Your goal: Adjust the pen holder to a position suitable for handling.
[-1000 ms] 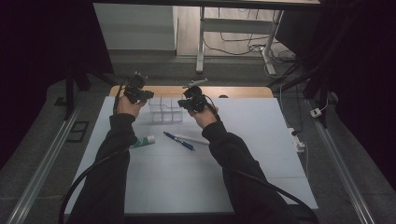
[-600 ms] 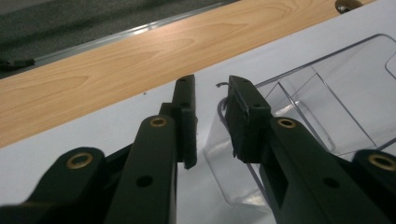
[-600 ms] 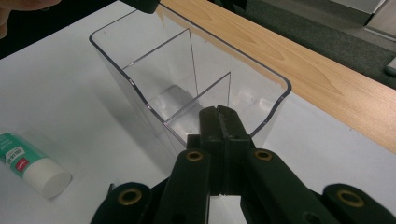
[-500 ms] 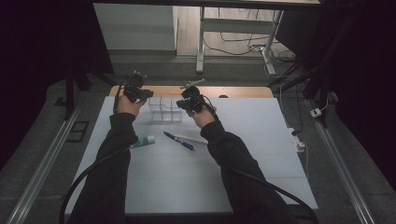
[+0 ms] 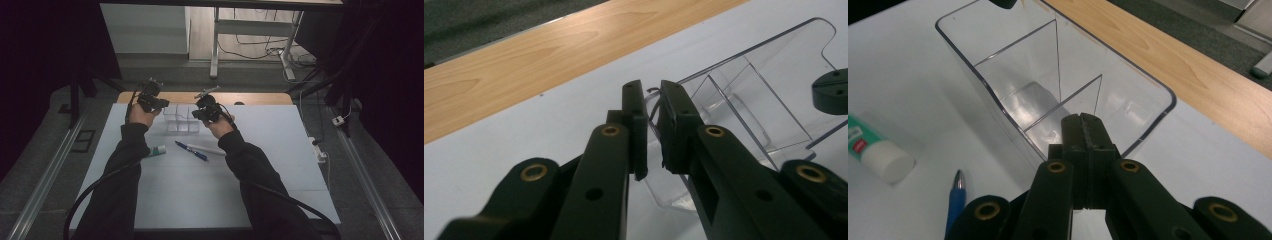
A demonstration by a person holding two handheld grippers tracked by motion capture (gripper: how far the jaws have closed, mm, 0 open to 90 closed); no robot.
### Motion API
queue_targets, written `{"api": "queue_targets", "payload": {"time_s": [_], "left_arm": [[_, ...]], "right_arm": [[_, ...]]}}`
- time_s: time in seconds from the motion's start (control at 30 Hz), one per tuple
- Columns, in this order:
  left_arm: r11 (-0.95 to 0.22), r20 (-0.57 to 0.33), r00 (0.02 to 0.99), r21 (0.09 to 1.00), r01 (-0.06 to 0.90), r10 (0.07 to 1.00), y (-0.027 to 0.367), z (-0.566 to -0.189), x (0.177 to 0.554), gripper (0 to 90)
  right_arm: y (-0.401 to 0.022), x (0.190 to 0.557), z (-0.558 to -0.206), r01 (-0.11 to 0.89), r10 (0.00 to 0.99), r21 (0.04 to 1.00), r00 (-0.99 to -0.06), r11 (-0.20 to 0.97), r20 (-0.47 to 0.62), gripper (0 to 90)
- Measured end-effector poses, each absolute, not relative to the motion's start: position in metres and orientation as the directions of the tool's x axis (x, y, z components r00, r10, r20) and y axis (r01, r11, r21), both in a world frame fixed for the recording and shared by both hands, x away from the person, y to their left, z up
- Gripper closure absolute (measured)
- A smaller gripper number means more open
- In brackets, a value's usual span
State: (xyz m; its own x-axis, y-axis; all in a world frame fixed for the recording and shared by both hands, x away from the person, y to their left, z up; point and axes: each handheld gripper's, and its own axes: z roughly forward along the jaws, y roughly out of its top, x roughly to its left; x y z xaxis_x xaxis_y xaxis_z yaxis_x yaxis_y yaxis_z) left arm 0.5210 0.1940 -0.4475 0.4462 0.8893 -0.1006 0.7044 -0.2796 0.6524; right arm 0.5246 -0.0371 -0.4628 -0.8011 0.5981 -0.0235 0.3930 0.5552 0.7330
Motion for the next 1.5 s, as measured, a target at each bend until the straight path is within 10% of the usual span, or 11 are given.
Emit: {"api": "queue_targets", "payload": {"time_s": [1.5], "left_arm": [[-0.379,-0.094,0.579,0.669,0.639,0.81,0.116,-0.442,0.478,77.9]], "right_arm": [[-0.13,0.482,-0.459,0.455,0.628,0.729,-0.777,0.511,0.045,89.7]]}}
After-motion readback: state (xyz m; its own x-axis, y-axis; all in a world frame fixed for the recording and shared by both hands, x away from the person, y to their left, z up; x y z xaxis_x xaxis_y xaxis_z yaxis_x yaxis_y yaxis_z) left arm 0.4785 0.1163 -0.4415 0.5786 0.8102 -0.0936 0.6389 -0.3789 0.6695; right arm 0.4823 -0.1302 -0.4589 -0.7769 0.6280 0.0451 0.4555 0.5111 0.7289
